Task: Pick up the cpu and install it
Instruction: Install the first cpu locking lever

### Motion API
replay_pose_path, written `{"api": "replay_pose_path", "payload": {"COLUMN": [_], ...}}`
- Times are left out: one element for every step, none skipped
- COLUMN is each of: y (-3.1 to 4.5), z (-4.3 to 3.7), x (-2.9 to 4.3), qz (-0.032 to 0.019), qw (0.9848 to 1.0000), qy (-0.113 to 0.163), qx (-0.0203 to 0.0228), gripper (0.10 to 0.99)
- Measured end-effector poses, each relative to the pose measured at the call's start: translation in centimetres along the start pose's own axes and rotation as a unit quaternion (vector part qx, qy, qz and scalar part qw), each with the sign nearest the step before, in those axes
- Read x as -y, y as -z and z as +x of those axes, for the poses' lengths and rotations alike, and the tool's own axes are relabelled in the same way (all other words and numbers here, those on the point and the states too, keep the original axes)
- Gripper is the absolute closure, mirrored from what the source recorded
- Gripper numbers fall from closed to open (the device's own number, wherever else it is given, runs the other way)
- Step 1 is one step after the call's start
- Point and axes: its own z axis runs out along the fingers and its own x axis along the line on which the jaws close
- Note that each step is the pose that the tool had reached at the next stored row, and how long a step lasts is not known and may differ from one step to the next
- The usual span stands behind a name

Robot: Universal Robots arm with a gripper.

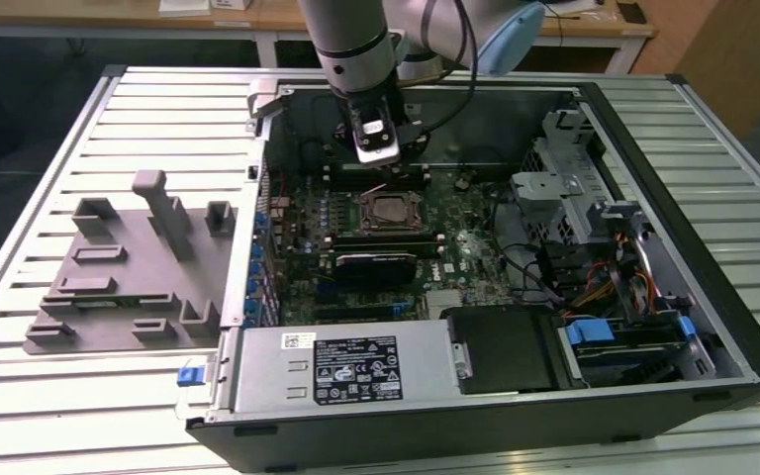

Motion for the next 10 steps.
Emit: {"api": "replay_pose_path", "payload": {"y": [0.00, -0.01, -0.01, -0.02, -0.04, -0.06, -0.05, -0.05, -0.05, -0.05], "z": [0.00, 0.00, -0.01, -0.02, -0.05, -0.07, -0.07, -0.07, -0.07, -0.07], "x": [0.00, -0.01, -0.01, -0.02, -0.03, -0.04, -0.03, -0.03, -0.03, -0.03], "qz": [0.0001, 0.0005, 0.0019, 0.0043, 0.0075, 0.0101, 0.0110, 0.0111, 0.0113, 0.0114], "qw": [1.0000, 1.0000, 1.0000, 1.0000, 0.9999, 0.9998, 0.9997, 0.9997, 0.9997, 0.9997], "qy": [0.000, 0.000, 0.000, -0.001, -0.001, -0.001, -0.001, -0.002, -0.002, -0.002], "qx": [0.0000, -0.0007, -0.0033, -0.0077, -0.0136, -0.0186, -0.0202, -0.0204, -0.0206, -0.0208], "gripper": [0.976, 0.976, 0.976, 0.976, 0.976, 0.976, 0.976, 0.976, 0.976, 0.976]}}
